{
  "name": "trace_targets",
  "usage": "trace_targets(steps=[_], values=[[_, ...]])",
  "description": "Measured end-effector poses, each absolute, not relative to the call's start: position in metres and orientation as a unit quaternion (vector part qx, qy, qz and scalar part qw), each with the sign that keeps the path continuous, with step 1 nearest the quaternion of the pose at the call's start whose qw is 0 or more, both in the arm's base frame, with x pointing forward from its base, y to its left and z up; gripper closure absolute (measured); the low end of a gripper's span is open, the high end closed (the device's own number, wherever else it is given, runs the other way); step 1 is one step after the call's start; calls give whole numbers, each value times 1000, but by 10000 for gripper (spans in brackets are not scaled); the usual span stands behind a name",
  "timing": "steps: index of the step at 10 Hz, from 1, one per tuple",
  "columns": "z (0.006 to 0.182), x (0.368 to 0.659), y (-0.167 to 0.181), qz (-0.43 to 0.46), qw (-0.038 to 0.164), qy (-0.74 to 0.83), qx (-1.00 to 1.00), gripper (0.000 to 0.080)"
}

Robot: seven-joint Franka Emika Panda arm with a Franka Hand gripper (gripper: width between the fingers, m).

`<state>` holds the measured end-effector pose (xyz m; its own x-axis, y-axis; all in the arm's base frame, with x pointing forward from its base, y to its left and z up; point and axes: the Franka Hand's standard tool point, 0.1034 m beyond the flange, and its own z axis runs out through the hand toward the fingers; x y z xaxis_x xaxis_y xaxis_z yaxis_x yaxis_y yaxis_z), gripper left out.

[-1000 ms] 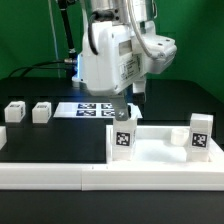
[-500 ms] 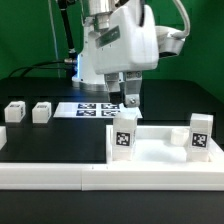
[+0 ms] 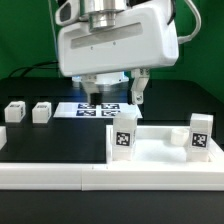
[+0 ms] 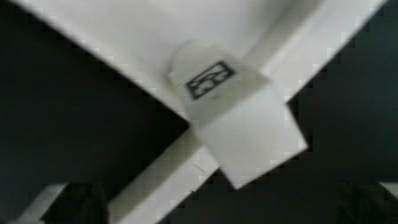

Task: Assemble square table

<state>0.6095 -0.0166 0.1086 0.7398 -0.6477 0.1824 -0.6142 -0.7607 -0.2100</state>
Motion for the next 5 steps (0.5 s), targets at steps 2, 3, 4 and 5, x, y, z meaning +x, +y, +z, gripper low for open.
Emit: trace_targets(steps=[2,3,4,5], values=[[113,612,-16,-140,45,197,-969,151],[112,611,-17,-140,38,162,-976,151],[112,611,-18,-140,30,126,-982,151],[112,611,-19,-140,23,96,-985,151]])
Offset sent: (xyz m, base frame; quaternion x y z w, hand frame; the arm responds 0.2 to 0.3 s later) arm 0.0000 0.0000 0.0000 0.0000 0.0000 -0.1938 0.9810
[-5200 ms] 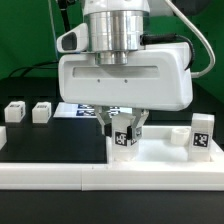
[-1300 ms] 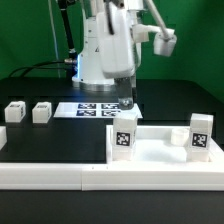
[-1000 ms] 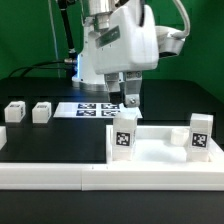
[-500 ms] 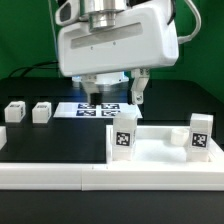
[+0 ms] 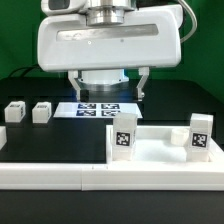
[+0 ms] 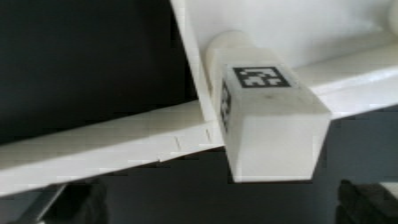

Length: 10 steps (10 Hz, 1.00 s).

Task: Assemble square table

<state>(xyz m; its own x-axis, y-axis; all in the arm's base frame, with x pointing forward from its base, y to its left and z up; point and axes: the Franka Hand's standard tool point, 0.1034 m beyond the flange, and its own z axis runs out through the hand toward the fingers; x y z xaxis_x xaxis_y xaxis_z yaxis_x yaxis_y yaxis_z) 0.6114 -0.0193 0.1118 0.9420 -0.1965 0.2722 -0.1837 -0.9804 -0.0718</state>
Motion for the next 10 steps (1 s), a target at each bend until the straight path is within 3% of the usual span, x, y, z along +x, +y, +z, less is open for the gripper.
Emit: trace_targets(steps=[2,5,8,10], values=[[110,608,-21,-131,16,41,-990,151],[98,587,2,-58,43,40,-997,151],[57,578,-6,-51,10,26,-998,151],[44,573,-9,-40,4,34,-999,151]])
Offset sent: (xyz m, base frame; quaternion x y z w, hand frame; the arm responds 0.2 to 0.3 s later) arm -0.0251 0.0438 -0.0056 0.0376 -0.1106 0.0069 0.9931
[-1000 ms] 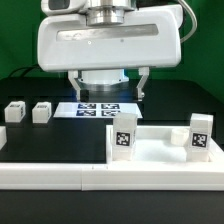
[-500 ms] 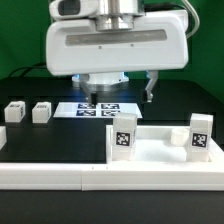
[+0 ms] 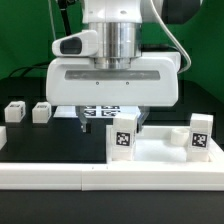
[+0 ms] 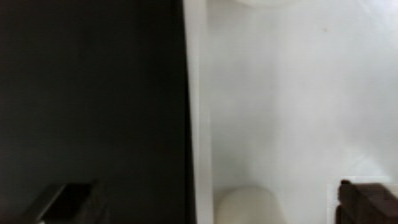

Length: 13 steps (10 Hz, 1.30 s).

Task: Assemble square table

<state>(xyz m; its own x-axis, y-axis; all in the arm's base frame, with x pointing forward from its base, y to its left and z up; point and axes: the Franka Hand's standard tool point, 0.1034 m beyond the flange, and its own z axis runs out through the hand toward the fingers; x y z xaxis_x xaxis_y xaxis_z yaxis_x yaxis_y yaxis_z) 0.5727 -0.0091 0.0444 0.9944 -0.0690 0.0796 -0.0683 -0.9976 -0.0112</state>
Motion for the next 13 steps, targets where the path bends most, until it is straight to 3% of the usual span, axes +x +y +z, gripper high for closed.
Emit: trace_targets(steps=[2,5,7,10,12,13], values=[[34,569,-9,-32,3,40,-999,151],[34,568,-10,-31,2,40,-999,151],[36,565,-17,-11,17,40,-999,151],[13,562,-15,7,20,51,-998,151],[10,561,-14,9,19,59,-998,151],[10,561,-15,9,18,59,-998,278]])
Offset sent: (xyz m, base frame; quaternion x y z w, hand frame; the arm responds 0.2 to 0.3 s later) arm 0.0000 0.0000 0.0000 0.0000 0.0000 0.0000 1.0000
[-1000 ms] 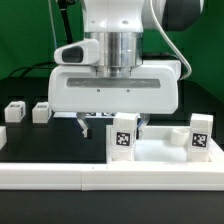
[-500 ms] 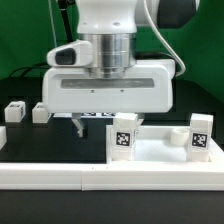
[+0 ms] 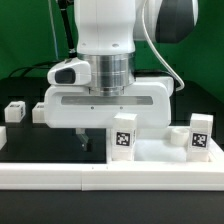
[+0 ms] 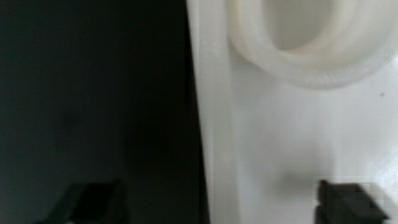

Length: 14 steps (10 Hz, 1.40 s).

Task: Assemble square table

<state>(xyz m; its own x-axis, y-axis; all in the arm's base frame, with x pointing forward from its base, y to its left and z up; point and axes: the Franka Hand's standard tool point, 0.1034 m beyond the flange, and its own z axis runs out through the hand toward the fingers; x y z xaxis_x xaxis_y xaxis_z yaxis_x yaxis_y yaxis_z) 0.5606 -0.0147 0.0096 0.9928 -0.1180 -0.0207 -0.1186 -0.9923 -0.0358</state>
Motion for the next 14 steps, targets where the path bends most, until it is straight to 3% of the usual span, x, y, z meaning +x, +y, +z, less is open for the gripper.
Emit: trace_targets(steps=[2,3,4,14], values=[[9,560,-15,10,18,59,-998,553],[9,560,-15,10,18,60,-998,553],[9,560,-15,11,18,55,-998,731],[9,559,-16,11,16,35,-999,739]])
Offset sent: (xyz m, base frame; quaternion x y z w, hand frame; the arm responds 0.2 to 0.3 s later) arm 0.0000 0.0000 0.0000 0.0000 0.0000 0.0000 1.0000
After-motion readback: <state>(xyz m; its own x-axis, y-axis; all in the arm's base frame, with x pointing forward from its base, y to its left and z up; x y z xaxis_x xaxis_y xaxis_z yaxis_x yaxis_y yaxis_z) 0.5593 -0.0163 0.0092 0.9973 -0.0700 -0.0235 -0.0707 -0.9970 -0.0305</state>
